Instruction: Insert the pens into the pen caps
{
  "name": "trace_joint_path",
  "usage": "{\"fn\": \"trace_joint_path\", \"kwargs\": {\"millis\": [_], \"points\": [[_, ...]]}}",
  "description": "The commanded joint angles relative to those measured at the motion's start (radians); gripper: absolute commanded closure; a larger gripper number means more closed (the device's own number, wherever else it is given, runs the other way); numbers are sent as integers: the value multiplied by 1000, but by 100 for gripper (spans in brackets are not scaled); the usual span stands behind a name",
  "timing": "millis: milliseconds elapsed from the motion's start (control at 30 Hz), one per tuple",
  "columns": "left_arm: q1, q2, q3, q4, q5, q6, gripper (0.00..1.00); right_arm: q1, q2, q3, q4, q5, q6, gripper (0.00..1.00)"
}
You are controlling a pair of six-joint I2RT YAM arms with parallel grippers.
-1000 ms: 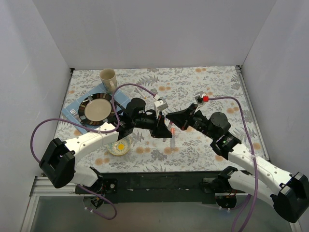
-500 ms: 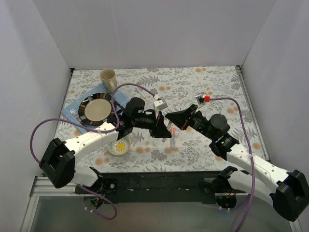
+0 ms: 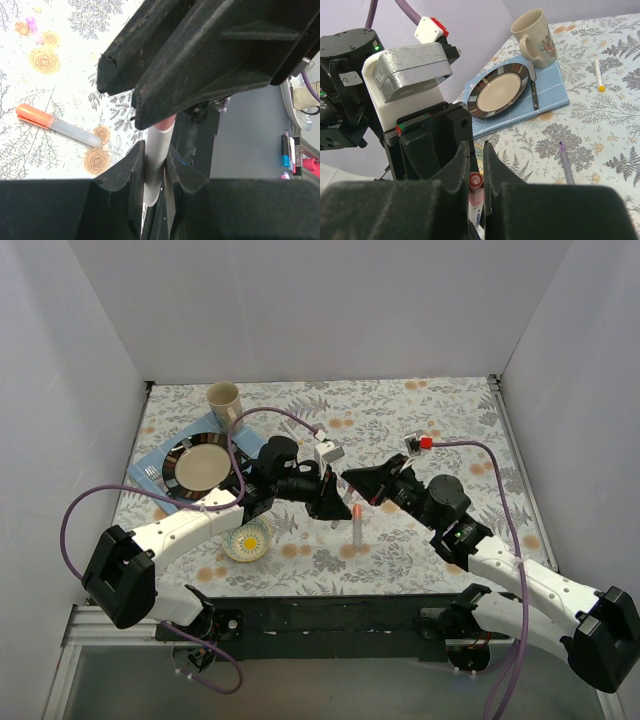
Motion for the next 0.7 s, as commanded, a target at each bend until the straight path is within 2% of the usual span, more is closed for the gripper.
{"fn": "trace_joint_path", "kwargs": {"millis": [0, 33, 67, 300, 467, 667], "points": [[112, -42, 204, 445, -270, -26, 100, 166, 37, -145, -379, -307, 104, 99], [114, -39, 204, 447, -273, -29, 100, 169, 40, -160, -291, -343, 159, 99], [112, -39, 201, 453, -277, -32, 100, 169, 41, -169, -275, -356, 174, 99], [115, -50, 233, 407, -290, -2, 100, 171, 64, -153, -411, -359, 122, 99], [115, -31, 263, 390, -306, -5, 100, 205, 92, -117, -440, -278, 170, 99], [115, -27, 232, 416, -305, -5, 100, 235, 96, -113, -331, -245, 251, 99]]}}
